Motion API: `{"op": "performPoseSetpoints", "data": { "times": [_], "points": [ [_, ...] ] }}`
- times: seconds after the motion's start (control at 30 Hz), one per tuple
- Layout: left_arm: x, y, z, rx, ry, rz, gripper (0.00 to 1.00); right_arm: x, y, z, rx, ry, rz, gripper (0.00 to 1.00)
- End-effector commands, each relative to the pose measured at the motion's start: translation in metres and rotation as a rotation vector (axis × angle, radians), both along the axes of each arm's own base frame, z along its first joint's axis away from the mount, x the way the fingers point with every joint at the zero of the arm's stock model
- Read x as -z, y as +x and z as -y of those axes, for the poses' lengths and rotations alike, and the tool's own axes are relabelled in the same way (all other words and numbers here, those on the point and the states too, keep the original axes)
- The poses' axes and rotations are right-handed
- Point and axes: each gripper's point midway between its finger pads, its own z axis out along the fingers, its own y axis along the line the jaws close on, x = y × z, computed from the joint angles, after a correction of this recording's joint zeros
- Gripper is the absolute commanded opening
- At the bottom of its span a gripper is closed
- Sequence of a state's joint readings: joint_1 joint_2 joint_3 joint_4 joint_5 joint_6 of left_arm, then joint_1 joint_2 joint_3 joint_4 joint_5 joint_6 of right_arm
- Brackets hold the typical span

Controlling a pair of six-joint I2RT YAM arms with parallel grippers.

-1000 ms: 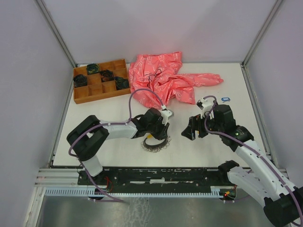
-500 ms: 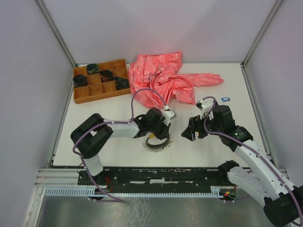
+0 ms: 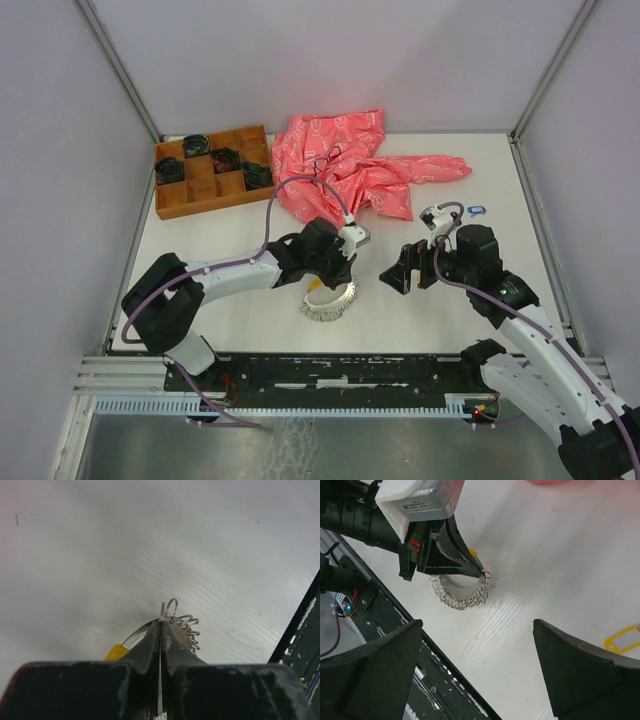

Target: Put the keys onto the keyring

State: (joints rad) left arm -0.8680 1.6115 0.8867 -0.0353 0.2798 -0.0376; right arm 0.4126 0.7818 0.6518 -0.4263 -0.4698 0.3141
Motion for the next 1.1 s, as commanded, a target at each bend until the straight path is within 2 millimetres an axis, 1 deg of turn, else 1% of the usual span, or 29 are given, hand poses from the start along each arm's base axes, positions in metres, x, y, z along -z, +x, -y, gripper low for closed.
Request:
{"op": "performPoseSetpoints", "data": {
  "times": [0.0, 0.1, 0.2, 0.27, 0.37, 0.43, 0.57, 0.67, 0.7, 0.77, 0.83, 0.97, 1.07],
  "points": [
    [-0.041, 0.011, -0.01, 0.009, 0.047, 0.093, 0.03, -0.034, 0.011, -0.007, 0.019, 0.104, 0.147, 1.0],
    [-0.057, 0.009, -0.018, 0.017, 0.087, 0.099, 0.03, -0.045, 0.018, -0.006, 0.065, 0.157, 0.206, 1.0],
    [-0.076, 0.012, -0.024, 0.016, 0.124, 0.117, 0.03, -0.058, 0.023, -0.005, 0.113, 0.221, 0.247, 1.0],
    [-0.087, 0.013, -0.027, 0.017, 0.147, 0.121, 0.03, -0.061, 0.021, -0.008, 0.065, 0.217, 0.311, 1.0],
    [-0.096, 0.008, -0.03, 0.026, 0.174, 0.096, 0.03, -0.062, 0.023, -0.012, 0.028, 0.217, 0.361, 1.0],
    [-0.101, 0.003, -0.033, 0.035, 0.199, 0.089, 0.03, -0.057, 0.024, -0.016, -0.004, 0.205, 0.366, 1.0],
    [-0.108, 0.003, -0.04, 0.019, 0.215, 0.112, 0.03, -0.056, 0.019, -0.03, -0.114, 0.228, 0.374, 1.0],
    [-0.115, -0.005, -0.033, 0.085, 0.189, 0.094, 0.03, -0.057, 0.018, -0.04, -0.174, 0.268, 0.401, 0.99],
    [-0.117, -0.006, -0.032, 0.1, 0.192, 0.088, 0.03, -0.057, 0.017, -0.043, -0.192, 0.277, 0.412, 0.98],
    [-0.121, -0.006, -0.032, 0.117, 0.216, 0.072, 0.03, -0.053, 0.014, -0.048, -0.233, 0.277, 0.415, 0.91],
    [-0.124, -0.006, -0.033, 0.127, 0.236, 0.069, 0.03, -0.047, 0.013, -0.053, -0.267, 0.259, 0.413, 0.87],
    [-0.125, -0.006, -0.036, 0.147, 0.254, 0.085, 0.03, -0.04, 0.012, -0.061, -0.311, 0.241, 0.449, 0.82],
    [-0.126, -0.006, -0.035, 0.15, 0.253, 0.083, 0.03, -0.043, 0.009, -0.068, -0.346, 0.243, 0.508, 0.82]
  ]
}}
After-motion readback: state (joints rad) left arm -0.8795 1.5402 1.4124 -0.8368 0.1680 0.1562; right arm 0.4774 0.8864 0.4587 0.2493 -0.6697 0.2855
